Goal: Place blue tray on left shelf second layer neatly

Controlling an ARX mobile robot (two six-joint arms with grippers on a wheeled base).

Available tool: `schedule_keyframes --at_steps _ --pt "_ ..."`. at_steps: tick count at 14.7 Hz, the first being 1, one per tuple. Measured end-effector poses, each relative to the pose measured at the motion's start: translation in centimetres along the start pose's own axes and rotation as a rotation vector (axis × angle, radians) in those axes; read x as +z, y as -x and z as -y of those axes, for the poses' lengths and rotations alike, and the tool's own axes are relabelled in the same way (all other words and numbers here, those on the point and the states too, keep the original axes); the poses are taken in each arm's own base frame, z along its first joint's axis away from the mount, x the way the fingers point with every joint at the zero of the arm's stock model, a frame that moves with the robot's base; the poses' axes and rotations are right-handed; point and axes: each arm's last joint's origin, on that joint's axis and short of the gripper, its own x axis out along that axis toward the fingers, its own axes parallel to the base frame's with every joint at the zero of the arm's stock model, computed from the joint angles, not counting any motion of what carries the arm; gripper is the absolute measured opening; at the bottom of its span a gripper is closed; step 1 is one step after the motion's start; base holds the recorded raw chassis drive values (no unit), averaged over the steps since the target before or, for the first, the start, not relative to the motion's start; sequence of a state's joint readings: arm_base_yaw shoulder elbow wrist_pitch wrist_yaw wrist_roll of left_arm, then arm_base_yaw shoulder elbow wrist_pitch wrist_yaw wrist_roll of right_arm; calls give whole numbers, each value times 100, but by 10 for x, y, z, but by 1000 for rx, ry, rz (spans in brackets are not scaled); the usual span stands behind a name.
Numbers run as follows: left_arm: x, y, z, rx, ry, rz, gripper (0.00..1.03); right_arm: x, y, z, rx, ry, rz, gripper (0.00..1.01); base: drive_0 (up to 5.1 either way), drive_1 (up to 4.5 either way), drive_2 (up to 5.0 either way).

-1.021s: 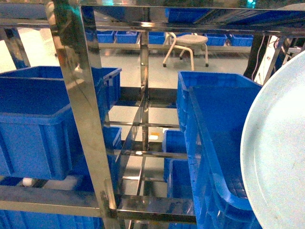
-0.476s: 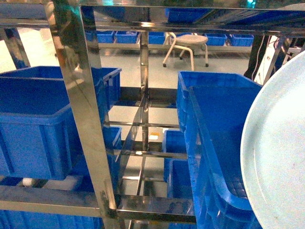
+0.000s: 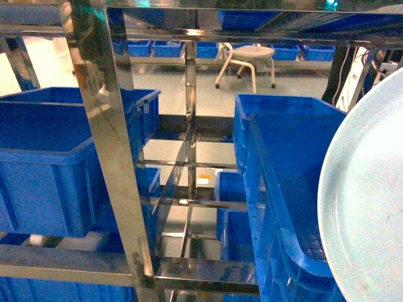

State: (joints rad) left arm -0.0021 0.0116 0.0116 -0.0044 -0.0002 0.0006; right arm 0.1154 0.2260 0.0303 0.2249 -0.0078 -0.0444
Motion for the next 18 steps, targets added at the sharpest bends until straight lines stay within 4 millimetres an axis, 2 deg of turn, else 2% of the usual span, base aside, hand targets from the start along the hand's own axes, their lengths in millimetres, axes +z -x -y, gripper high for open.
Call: schedule_keyframes --at_steps 5,12,18 --pt "0 0 0 0 0 0 98 1 1 3 -3 2 9 2 0 0 0" --pt "0 0 0 0 0 0 98 -3 -22 14 -8 3 -1 2 0 0 0" --pt "0 0 0 1 0 0 98 -31 -47 36 -50 4 -53 2 0 0 0"
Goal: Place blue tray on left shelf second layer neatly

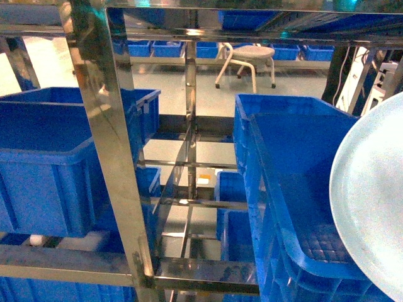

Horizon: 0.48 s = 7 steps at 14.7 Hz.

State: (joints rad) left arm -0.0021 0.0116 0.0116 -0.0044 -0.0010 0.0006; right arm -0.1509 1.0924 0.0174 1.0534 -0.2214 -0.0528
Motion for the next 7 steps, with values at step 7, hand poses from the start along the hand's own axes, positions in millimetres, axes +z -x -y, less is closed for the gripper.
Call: schedule_keyframes --at_steps 7 --pt "0 0 0 0 0 0 98 -8 -31 27 -46 0 -9 2 0 0 0"
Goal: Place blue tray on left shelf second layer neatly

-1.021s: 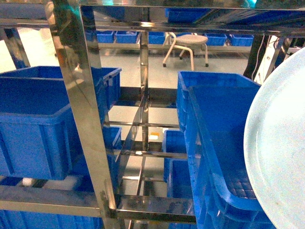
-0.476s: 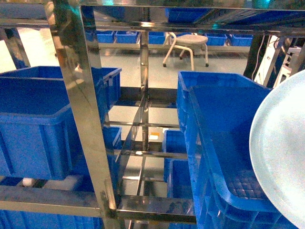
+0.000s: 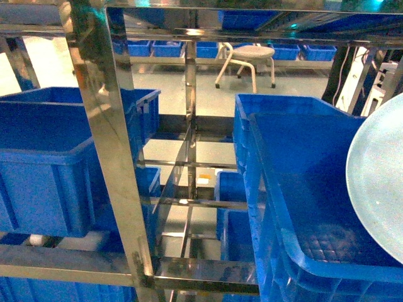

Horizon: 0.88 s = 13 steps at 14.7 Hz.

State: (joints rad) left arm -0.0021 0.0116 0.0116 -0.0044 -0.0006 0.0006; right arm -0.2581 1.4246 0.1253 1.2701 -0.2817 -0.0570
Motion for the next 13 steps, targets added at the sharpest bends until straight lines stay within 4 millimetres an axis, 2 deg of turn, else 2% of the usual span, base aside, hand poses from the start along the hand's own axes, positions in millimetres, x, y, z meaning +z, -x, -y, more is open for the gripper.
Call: schedule_keyframes --at_steps 3,7,10,13 --pt "0 0 0 0 0 0 98 -7 -18 10 -13 -5 -38 2 0 0 0" --pt "0 0 0 0 0 0 98 -25 -51 20 -3 4 -109 2 0 0 0" --pt "0 0 0 0 0 0 98 -20 -75 28 -6 29 -65 2 0 0 0" --pt "0 0 0 0 0 0 98 -25 -93 35 -15 44 -68 2 0 0 0"
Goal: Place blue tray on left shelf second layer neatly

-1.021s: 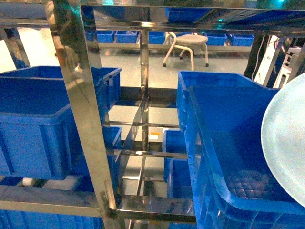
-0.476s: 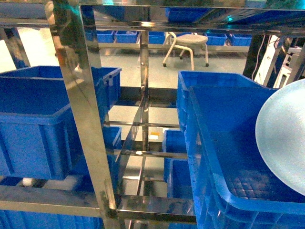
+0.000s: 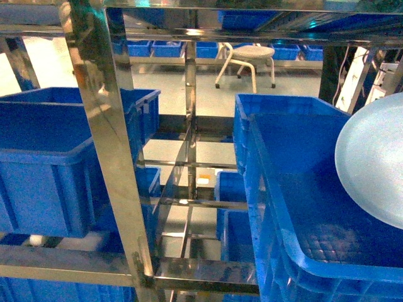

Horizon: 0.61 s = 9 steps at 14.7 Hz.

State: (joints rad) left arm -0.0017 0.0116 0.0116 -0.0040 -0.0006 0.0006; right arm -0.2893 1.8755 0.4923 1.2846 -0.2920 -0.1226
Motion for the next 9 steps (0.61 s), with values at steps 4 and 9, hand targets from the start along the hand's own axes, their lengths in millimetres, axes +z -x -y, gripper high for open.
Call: schedule_keyframes --at_steps 4,9 --pt "0 0 0 0 0 0 98 -8 -9 2 7 7 -20 2 0 0 0" --pt "0 0 0 0 0 0 98 -8 -9 2 20 7 -18 2 0 0 0"
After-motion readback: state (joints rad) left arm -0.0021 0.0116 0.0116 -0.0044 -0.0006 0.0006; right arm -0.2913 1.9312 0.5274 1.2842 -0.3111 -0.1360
